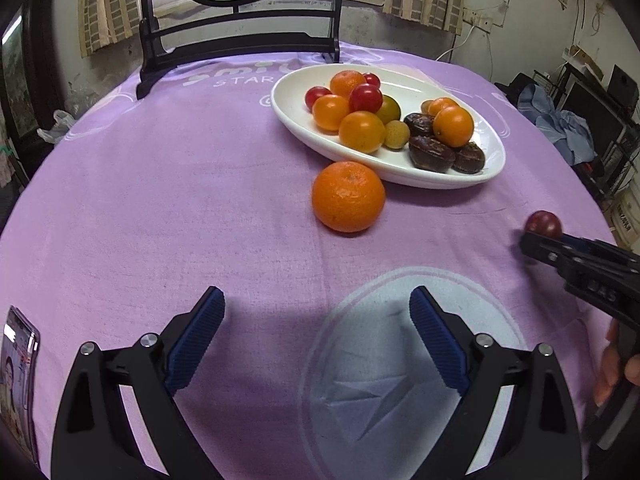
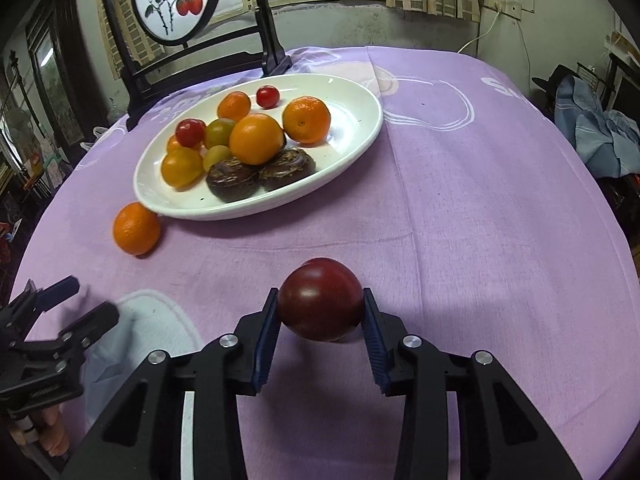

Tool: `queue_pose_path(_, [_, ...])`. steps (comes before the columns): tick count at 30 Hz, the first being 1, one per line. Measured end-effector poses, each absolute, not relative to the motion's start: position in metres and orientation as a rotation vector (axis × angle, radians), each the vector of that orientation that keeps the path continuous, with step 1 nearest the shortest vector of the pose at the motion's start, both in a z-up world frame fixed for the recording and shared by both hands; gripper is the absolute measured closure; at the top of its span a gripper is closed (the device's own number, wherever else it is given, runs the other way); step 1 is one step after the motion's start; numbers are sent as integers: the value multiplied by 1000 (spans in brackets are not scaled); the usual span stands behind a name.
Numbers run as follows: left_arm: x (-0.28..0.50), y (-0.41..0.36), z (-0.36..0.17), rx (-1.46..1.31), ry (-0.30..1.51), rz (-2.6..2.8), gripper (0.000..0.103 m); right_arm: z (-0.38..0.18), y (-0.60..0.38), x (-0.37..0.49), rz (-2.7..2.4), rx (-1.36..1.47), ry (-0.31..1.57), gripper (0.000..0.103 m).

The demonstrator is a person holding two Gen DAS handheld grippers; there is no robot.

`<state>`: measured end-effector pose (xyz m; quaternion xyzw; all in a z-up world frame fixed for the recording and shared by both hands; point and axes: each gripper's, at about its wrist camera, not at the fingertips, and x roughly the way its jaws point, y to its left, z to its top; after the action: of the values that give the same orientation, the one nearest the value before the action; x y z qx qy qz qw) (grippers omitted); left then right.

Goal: Organize fruits
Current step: 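Grasp a dark-red tomato with the right tool while the left grasps a mandarin orange, then carry both fruits to the white plate and open both tools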

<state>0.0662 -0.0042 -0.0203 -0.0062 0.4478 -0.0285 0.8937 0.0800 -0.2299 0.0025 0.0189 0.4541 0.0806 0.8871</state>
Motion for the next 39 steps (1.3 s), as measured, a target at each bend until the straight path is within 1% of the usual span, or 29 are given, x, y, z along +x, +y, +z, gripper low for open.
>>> queue_pose_path(5, [76,-4,-25,-83,988,-74,12,6,-230,68,225,61,925,63])
queue_pose_path(9, [95,-16,-26,-48,986,-91,12,11,-233,66,277,98,914,63])
queue_pose_path(11, [109,-21,-30,-46,996,-97,21,15,-236,63,292,108,901,63])
queue_pose_path(13, [118,-22,-29,-50,973,-90,21,17,-239,62,305,128,897,63])
queue_pose_path(15, [126,-25,-29,-43,976,-89,25,18,-240,61,308,132,895,63])
queue_pose_path(16, [129,-26,-29,-32,972,-88,33,18,-240,61,309,132,896,63])
queue_pose_path(17, [131,-28,-29,-17,964,-91,50,18,-240,61,313,134,899,63])
queue_pose_path(19, [132,-30,-27,17,952,-92,59,17,-240,61,318,135,903,63])
queue_pose_path(27, [109,-32,-18,48,959,-149,60,19,-237,58,313,127,884,63])
queue_pose_path(32, [97,-35,15,43,909,-200,60,31,-234,57,313,136,848,63])
queue_pose_path(36, [116,-37,44,7,875,-212,60,56,-223,74,330,85,800,63])
queue_pose_path(39, [143,-41,53,4,861,-186,60,68,-211,101,336,45,770,63])
